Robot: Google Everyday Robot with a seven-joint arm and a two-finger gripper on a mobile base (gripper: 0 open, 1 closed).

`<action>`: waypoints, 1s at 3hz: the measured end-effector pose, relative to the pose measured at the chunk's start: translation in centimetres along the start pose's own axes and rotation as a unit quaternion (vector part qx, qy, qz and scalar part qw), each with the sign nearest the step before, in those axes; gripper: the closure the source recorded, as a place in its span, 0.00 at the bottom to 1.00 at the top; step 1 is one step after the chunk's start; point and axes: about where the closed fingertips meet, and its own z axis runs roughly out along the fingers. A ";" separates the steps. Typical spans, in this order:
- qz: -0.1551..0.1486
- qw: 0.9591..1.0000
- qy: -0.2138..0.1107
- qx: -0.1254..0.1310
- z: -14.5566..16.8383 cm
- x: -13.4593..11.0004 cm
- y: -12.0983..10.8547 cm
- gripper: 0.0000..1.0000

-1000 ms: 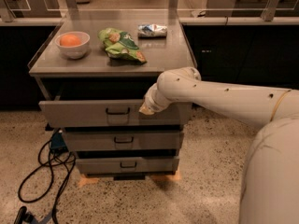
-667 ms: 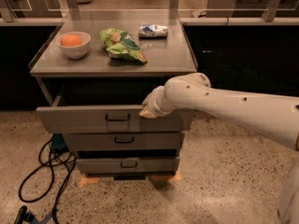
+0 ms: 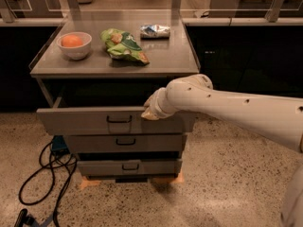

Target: Open top drawer

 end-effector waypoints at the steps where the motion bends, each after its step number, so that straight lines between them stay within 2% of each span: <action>1: -0.002 1.000 -0.001 0.013 -0.9 -0.1 -0.1 1.00; 2: -0.010 1.000 0.003 0.014 -0.8 1.0 2.2 1.00; 3: -0.010 1.000 0.003 0.015 -1.1 0.7 2.0 1.00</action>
Offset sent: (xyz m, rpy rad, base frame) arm -0.1625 -0.0258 -0.1265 -0.1325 -0.0874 0.0347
